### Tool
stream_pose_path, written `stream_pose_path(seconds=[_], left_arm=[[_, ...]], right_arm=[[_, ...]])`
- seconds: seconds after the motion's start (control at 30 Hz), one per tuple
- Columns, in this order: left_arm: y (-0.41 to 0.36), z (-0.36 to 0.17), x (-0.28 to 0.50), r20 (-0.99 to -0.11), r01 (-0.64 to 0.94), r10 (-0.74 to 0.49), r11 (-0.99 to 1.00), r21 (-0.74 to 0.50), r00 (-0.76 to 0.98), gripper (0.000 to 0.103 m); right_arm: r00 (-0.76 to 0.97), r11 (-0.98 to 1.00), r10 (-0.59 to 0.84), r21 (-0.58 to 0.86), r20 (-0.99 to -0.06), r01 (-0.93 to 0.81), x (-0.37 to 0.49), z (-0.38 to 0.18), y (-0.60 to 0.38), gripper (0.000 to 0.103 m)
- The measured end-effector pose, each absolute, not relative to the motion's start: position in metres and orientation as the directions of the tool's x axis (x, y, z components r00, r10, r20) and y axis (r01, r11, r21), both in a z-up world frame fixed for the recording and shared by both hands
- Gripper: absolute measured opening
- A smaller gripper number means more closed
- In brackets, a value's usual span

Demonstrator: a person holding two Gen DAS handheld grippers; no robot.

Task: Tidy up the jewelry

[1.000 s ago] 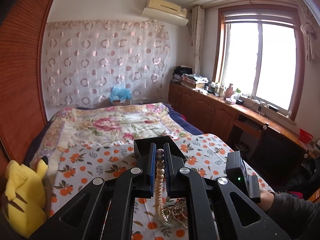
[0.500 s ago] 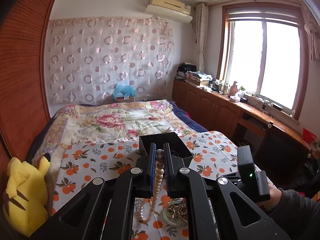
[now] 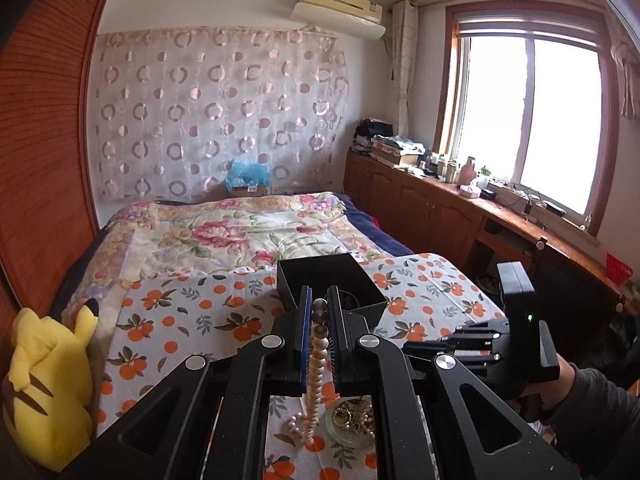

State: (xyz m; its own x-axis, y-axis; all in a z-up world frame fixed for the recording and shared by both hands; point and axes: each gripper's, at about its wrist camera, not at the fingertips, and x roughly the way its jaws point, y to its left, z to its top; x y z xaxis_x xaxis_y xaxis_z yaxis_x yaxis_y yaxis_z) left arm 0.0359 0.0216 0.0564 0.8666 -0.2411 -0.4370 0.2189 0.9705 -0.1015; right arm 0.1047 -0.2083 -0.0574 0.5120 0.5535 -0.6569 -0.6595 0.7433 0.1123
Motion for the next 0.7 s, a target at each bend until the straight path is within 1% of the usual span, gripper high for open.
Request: stream_pose_path(seconds=[0.23, 0.7], left_arm=[[0.021, 0.056, 0.035, -0.432, 0.220, -0.242, 0.970, -0.102, 0.869, 0.007], [0.008, 0.095, 0.048, -0.382, 0.250, -0.251, 0.967, -0.055, 0.889, 0.007]], right_arm=[[0.533, 0.753, 0.555, 0.112, -0.639, -0.648, 0.105, -0.045, -0.219, 0.006], [0.620, 0.733, 0.592, 0.024, -0.514, -0.680, 0.082, 0.046, -0.218, 0.006]])
